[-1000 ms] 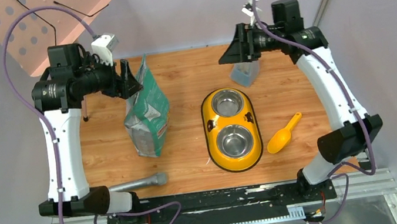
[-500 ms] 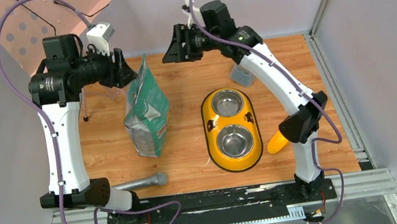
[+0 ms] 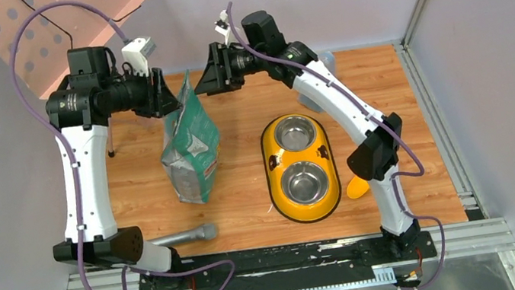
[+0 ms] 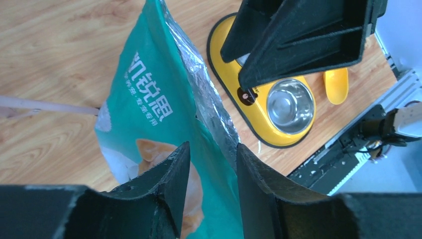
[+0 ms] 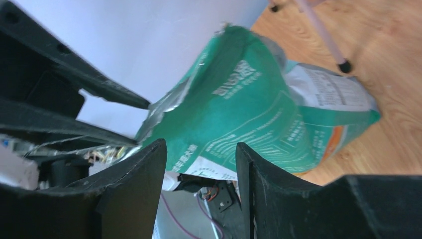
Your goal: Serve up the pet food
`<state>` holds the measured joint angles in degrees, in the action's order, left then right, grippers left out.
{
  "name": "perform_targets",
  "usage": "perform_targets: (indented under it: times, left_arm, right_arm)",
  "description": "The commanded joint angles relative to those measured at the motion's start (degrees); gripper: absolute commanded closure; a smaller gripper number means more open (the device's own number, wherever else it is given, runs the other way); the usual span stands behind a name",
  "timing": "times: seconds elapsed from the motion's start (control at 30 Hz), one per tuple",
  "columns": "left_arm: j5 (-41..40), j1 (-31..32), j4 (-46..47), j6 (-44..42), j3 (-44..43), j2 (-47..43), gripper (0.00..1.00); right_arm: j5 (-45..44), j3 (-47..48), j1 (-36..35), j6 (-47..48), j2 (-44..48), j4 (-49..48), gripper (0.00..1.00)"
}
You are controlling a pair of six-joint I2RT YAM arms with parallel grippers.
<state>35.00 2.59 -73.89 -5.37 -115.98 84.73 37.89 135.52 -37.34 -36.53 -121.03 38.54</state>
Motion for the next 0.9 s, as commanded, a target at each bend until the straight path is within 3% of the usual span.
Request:
perform_targets:
  times: [0.0, 0.2, 0.5, 0.57, 0.6, 0.7, 0.87]
  left_arm:
    - [3.87, -0.17, 1.94, 3.08, 1.57, 0.20, 0.54]
    - [4.71, -0.20, 2.70, 3.87, 2.75, 1.16, 0.63]
    - [6.77, -0.22, 2.87, 3.90, 1.83, 1.01, 0.66]
    - [6.71, -0.28, 2.85, 4.13, 1.55, 0.78, 0.61]
    - [6.51, -0.25, 2.76, 4.22, 1.31, 0.65, 0.50]
    - [5.39, -0.26, 2.89, 4.32, 1.27, 0.33, 0.31]
    - [4.00, -0.28, 3.46, 4.29, -0.23, 0.46, 0.32]
  right_arm:
    - [11.84, 1.92, -1.10, -2.75, -0.84, -8.53, 0.46]
    - [11.29, 2.61, -2.11, -3.75, -2.36, -9.44, 0.48]
    - [8.57, 4.05, -3.56, -4.16, -4.30, -9.52, 0.59]
    - [8.22, 3.94, -3.55, -4.24, -4.21, -9.51, 0.62]
    - [8.18, 3.99, -3.53, -4.25, -4.23, -9.52, 0.62]
    - [8.14, 4.60, -3.46, -4.08, -4.44, -9.54, 0.62]
    - [9.12, 5.77, -2.97, -4.56, -5.25, -9.79, 0.59]
